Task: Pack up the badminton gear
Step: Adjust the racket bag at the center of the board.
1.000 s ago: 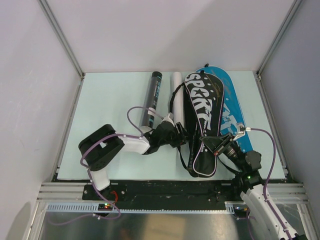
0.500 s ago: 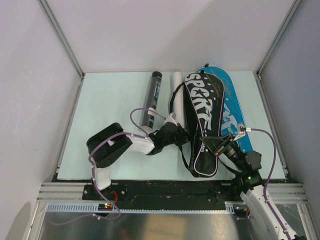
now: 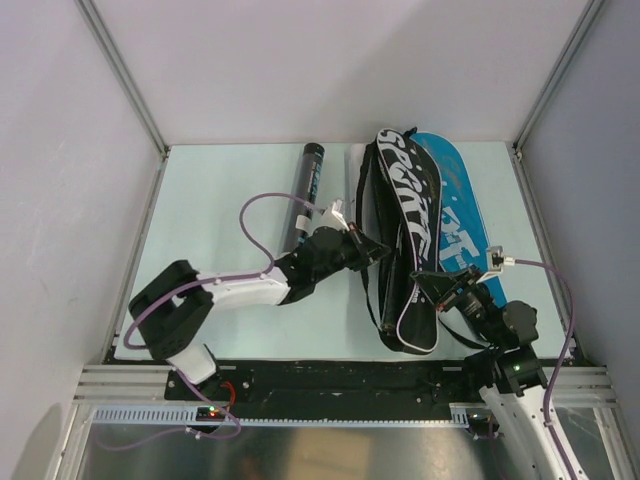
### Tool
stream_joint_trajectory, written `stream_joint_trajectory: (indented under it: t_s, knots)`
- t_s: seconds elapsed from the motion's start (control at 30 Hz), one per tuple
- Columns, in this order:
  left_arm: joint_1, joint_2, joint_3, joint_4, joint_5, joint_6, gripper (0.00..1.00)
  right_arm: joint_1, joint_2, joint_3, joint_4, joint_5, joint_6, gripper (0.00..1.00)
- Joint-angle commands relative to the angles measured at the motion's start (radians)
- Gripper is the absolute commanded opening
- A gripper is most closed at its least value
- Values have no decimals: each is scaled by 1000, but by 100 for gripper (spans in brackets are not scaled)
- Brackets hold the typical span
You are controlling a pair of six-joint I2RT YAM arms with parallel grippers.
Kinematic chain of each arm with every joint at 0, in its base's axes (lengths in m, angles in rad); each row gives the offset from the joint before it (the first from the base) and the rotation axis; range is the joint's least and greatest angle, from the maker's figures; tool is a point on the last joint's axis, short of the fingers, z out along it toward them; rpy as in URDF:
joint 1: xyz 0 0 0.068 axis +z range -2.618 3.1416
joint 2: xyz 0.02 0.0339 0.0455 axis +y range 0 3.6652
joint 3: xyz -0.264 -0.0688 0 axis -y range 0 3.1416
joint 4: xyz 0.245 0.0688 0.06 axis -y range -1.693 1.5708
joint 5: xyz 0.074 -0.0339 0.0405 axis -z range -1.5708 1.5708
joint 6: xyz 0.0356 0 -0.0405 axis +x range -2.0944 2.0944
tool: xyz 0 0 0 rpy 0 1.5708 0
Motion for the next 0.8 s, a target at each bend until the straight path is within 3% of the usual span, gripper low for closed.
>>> stream_joint_trajectory:
  t_s: [0.0,0.3,0.77]
  knots:
    - [-1,-134,35,-58,-48,105,0,-7,28,60,-146,113,-77,0]
    - [-24,-231,130,-263,-60,264,0,-7,74,72,-181,125,-77,0]
    - [-37,-270,176,-373,-26,420,0,-8,118,50,-171,87,-116,0]
